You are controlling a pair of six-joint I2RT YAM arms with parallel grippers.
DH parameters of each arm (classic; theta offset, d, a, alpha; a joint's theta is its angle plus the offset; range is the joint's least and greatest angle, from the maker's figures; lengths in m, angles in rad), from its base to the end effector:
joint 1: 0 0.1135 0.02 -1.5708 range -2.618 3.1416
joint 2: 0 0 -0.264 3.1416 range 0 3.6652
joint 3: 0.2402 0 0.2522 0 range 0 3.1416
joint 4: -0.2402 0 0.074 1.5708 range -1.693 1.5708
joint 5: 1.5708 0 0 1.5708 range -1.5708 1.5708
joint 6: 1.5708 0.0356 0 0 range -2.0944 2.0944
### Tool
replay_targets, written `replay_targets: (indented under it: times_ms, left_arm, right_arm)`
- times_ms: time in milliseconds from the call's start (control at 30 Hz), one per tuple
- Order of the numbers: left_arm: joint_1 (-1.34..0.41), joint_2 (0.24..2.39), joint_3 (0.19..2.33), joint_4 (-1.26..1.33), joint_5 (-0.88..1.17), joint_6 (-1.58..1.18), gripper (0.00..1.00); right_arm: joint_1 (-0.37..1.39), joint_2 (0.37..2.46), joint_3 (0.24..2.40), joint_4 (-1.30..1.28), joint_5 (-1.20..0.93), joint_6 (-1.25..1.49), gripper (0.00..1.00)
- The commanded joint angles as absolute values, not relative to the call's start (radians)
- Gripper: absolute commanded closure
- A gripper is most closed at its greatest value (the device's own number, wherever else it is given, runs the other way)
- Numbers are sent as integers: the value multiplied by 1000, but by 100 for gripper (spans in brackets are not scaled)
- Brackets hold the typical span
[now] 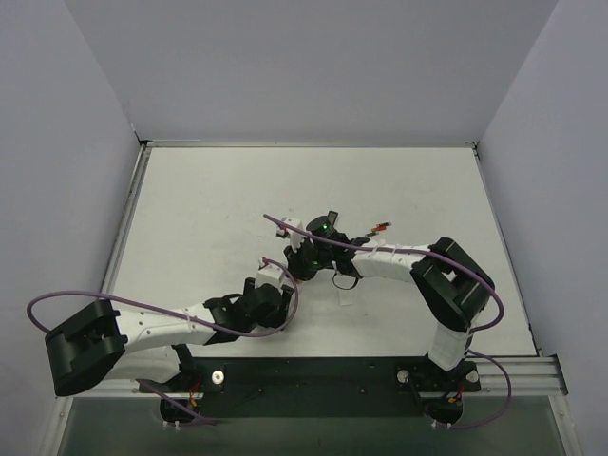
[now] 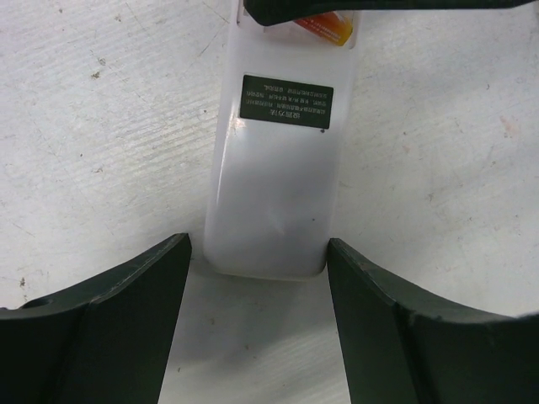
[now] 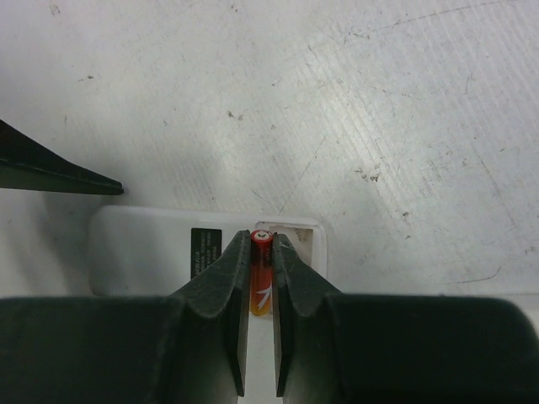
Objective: Load the batteries into the remote control
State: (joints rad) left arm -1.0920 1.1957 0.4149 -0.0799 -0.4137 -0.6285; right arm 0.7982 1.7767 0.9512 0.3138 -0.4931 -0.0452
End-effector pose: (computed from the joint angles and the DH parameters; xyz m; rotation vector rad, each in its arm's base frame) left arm 0.1090 -0.1789 0.1485 0.3629 2.3358 -0.3398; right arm 0.2504 0.2811 0.1810 -1.1630 1.8227 0.9610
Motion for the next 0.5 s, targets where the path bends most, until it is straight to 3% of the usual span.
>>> replay_targets:
  times_ms: [0,267,467]
  left_arm:
    - [-1095,1221,437,-95,-426,-647,27]
    - [-1094,1227,436,-92,-423,-649,47]
    - [-1094,1249,439,-83,-417,-643,55]
  right_arm:
    - [795,1789,923,417,-529,-126,100]
    - [790,1779,923,420,-525,-123,100]
    - [796,1758,851,469,-526,-75,100]
